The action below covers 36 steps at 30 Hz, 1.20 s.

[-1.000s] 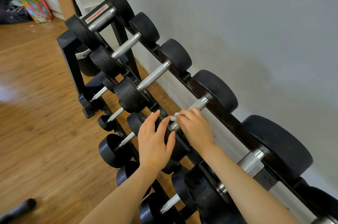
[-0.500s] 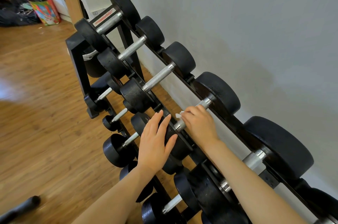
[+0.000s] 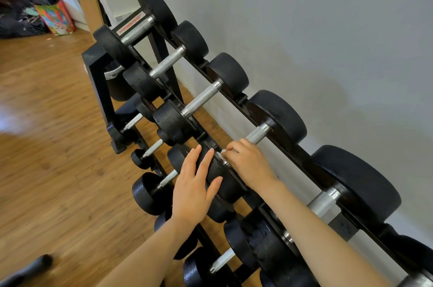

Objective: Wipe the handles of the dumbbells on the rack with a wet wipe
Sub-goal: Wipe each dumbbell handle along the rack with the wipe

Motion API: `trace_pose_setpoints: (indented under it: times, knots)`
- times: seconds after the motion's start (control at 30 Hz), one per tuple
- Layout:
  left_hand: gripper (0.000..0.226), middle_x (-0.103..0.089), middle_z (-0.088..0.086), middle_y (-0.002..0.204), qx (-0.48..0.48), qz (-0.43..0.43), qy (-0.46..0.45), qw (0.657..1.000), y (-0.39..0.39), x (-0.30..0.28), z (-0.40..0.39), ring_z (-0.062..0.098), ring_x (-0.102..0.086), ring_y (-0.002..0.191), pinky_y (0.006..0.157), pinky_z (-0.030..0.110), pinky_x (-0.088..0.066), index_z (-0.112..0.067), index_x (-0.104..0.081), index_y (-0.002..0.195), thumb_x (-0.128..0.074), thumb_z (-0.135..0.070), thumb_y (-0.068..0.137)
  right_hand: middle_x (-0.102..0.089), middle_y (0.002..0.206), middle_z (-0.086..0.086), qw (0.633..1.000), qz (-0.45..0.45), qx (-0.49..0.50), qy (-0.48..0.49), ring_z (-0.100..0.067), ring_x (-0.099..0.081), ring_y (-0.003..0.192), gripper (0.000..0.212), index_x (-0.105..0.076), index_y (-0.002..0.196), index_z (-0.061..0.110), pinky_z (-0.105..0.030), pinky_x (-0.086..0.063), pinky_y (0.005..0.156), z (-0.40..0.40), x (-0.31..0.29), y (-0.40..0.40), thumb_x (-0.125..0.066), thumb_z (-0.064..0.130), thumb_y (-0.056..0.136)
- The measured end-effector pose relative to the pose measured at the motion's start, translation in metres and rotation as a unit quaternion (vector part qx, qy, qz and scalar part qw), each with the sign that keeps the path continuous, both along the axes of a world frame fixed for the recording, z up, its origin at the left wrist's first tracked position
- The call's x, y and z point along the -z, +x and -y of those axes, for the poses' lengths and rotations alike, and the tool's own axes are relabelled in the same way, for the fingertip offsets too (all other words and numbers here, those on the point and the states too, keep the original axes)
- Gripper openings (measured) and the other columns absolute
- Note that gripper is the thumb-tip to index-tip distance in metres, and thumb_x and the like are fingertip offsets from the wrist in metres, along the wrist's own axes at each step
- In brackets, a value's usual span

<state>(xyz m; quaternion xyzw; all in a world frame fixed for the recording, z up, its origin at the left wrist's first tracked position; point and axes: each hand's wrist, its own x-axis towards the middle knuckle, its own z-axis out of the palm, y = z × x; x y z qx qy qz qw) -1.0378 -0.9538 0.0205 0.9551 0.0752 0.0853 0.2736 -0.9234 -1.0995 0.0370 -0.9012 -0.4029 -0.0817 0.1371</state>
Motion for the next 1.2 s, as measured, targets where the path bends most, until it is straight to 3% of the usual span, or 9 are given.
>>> trace_pose_setpoints:
  times: [0.1, 0.3, 0.43, 0.57, 0.77, 0.93, 1.2]
  knots:
    - [0.063, -0.023, 0.003, 0.159, 0.002, 0.002, -0.001, 1.000, 0.000, 0.000, 0.000, 0.018, -0.016, 0.147, 0.112, 0.036, -0.014, -0.034, -0.018, 0.152, -0.027, -0.061, 0.096, -0.063, 0.086, -0.001, 0.997, -0.005, 0.071, 0.031, -0.018, -0.055, 0.080, 0.014, -0.073, 0.086, 0.012, -0.021, -0.034, 0.058, 0.004, -0.007, 0.009, -0.081, 0.011, 0.075]
    - [0.063, -0.023, 0.002, 0.160, 0.001, -0.004, -0.003, 1.000, 0.000, 0.000, 0.000, 0.020, -0.018, 0.148, 0.112, 0.035, -0.016, -0.036, -0.016, 0.152, -0.028, -0.060, 0.095, -0.062, 0.097, -0.004, 1.000, -0.023, 0.003, -0.013, -0.021, -0.057, 0.089, 0.022, -0.072, 0.096, 0.011, -0.027, -0.048, 0.066, 0.001, 0.000, -0.005, -0.079, 0.014, 0.076]
    - [0.062, -0.023, 0.002, 0.160, 0.004, -0.001, -0.009, 1.000, 0.000, -0.001, -0.001, 0.021, -0.019, 0.148, 0.111, 0.034, -0.020, -0.036, -0.016, 0.152, -0.027, -0.061, 0.096, -0.060, 0.098, -0.003, 0.993, -0.042, 0.086, 0.070, -0.019, -0.055, 0.088, 0.022, -0.071, 0.100, 0.014, -0.026, -0.048, 0.063, 0.009, 0.007, -0.006, -0.078, 0.015, 0.078]
    - [0.064, -0.022, 0.002, 0.159, 0.004, -0.001, -0.008, 1.000, 0.000, -0.001, -0.001, 0.021, -0.019, 0.147, 0.111, 0.034, -0.019, -0.036, -0.017, 0.152, -0.027, -0.060, 0.094, -0.058, 0.103, -0.002, 0.981, -0.095, 0.105, 0.132, -0.017, -0.053, 0.094, 0.022, -0.072, 0.108, 0.017, -0.028, -0.052, 0.066, 0.004, 0.017, -0.019, -0.071, 0.019, 0.085]
    - [0.063, -0.023, 0.003, 0.159, 0.004, 0.004, -0.013, 1.000, 0.001, 0.002, -0.001, 0.023, -0.022, 0.147, 0.111, 0.036, -0.024, -0.033, -0.020, 0.152, -0.029, -0.060, 0.096, -0.051, 0.099, 0.004, 0.945, -0.169, 0.154, 0.233, -0.013, -0.050, 0.094, 0.013, -0.064, 0.102, 0.012, -0.028, -0.052, 0.070, 0.011, 0.009, -0.012, -0.067, 0.018, 0.090]
    - [0.063, -0.022, 0.002, 0.159, 0.009, 0.004, -0.011, 1.000, 0.002, 0.002, -0.002, 0.022, -0.020, 0.147, 0.111, 0.036, -0.024, -0.035, -0.019, 0.152, -0.031, -0.058, 0.094, -0.055, 0.098, 0.000, 0.976, -0.115, 0.088, 0.160, -0.012, -0.049, 0.090, 0.017, -0.070, 0.101, 0.011, -0.021, -0.046, 0.066, 0.012, 0.015, -0.014, -0.067, 0.022, 0.088]
    - [0.063, -0.022, 0.002, 0.158, 0.008, 0.010, -0.021, 1.000, 0.002, 0.005, -0.003, 0.022, -0.020, 0.146, 0.111, 0.037, -0.025, -0.037, -0.018, 0.152, -0.033, -0.058, 0.094, -0.053, 0.096, 0.001, 0.951, -0.158, 0.102, 0.243, -0.018, -0.052, 0.090, 0.012, -0.065, 0.102, 0.017, -0.039, -0.054, 0.069, 0.012, 0.021, -0.018, -0.066, 0.019, 0.090]
